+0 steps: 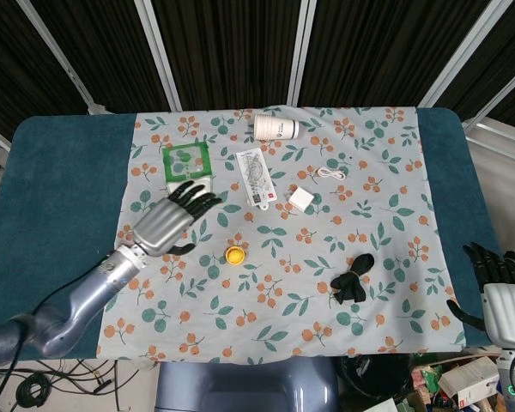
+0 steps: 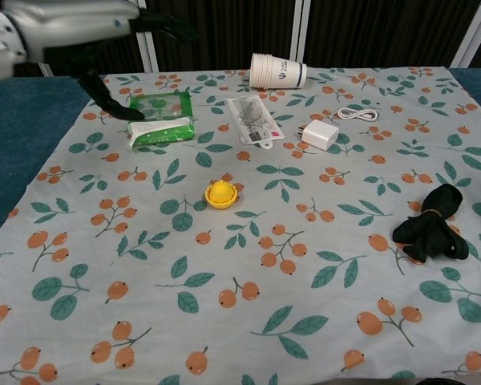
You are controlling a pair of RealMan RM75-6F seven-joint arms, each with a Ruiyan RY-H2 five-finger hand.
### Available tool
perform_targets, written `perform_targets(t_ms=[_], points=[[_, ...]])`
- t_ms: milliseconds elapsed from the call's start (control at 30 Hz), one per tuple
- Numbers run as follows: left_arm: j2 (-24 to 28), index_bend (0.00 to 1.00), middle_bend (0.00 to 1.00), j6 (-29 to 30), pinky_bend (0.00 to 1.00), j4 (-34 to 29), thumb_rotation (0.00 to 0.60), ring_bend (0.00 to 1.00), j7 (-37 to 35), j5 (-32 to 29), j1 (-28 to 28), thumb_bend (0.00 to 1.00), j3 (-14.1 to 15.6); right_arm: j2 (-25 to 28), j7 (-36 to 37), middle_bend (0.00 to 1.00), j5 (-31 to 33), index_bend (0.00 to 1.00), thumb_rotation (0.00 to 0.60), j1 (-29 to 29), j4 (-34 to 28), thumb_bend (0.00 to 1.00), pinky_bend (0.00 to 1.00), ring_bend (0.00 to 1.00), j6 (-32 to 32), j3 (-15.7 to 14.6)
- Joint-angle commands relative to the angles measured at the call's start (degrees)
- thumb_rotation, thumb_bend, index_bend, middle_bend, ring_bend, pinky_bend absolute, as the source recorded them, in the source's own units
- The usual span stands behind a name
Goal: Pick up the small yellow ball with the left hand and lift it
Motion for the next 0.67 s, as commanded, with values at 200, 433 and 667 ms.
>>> perform_targets(t_ms=[200, 433, 667], points=[[13.1, 0.07, 0.05, 20.4, 0.01, -11.2, 0.600, 0.00, 0.1, 1.1, 18.9, 0.20, 7.5, 0.0, -0.1, 0.08, -0.3, 0.11, 0.600, 0.0, 0.0, 0.10, 0.19, 0.11, 0.2, 0.0], [16.4, 0.06, 0.02, 27.3, 0.00, -7.9, 0.600, 0.00, -9.6, 4.9, 28.0, 0.19, 12.5, -0.1, -0.1, 0.08, -0.8, 0.11, 0.600, 0.1, 0.0, 0.10, 0.19, 0.11, 0.4, -0.1], [15.3, 0.06, 0.01, 32.5, 0.00, -1.1, 0.600, 0.00, -18.3, 6.2, 33.5, 0.18, 12.5, -0.3, 0.2, 0.08, -1.6, 0.11, 0.600, 0.0, 0.2, 0.10, 0.19, 0.11, 1.1, -0.1]])
